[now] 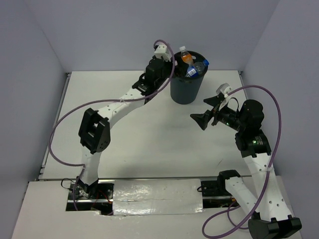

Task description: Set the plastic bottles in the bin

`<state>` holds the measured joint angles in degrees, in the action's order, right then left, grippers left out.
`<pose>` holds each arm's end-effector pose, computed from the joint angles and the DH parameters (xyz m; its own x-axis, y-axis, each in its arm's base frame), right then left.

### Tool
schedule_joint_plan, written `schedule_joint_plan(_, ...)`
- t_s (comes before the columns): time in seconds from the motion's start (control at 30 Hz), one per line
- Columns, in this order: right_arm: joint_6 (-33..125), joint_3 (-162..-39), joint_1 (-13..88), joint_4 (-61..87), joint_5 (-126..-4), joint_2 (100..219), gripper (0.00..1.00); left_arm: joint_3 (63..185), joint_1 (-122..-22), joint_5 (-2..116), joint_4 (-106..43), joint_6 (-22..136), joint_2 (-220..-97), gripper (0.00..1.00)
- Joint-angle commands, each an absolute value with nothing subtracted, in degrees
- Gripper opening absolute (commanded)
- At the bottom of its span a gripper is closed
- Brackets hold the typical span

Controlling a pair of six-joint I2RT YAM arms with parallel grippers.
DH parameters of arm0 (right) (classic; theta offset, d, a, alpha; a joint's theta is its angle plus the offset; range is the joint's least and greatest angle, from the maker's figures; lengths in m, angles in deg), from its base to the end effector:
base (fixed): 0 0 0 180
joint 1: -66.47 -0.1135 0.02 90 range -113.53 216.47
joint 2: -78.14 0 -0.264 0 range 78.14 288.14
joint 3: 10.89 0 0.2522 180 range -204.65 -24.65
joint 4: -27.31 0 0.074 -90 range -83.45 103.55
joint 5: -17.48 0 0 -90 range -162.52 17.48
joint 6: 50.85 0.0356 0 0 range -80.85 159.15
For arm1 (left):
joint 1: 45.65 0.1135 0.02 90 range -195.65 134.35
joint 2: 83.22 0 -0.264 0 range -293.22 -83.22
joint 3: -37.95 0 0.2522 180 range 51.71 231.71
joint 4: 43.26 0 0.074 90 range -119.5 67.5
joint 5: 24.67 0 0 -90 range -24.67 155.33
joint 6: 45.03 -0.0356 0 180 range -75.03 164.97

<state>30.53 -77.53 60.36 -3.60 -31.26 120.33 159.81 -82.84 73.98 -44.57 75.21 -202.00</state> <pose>0.1507 0.0397 0.3838 -0.0010 -0.1134 -0.9935 -0.7401 0.6683 -0.0756 0.4078 -0.3027 0.3668 -0.1881 -0.4823 -0.8556 0.4438 0.7354 -0.5121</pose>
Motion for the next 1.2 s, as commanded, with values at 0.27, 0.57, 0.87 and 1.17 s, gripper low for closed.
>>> schedule_joint_plan(0.27, 30.98, -76.85, 60.93, -0.95, -30.15, 121.20, 1.00, 151.20, -68.17, 74.67, -37.69, 91.17, -194.30, 0.94)
schedule_joint_plan(0.57, 30.37, -77.03, 60.93, -1.57, -30.50, 123.23, 1.00, 161.74, -62.08, 54.26, -36.35, 100.87, -213.46, 0.99)
schedule_joint_plan(0.87, 29.58, -77.47, 60.85, -2.18, -30.24, 124.28, 1.00, 168.16, -62.00, 59.45, -35.12, 103.85, -222.96, 0.99)
schedule_joint_plan(1.17, 29.31, -77.56, 60.85, -2.54, -29.36, 124.81, 1.00, 170.09, -61.91, 56.98, -42.33, 113.08, -228.15, 0.99)
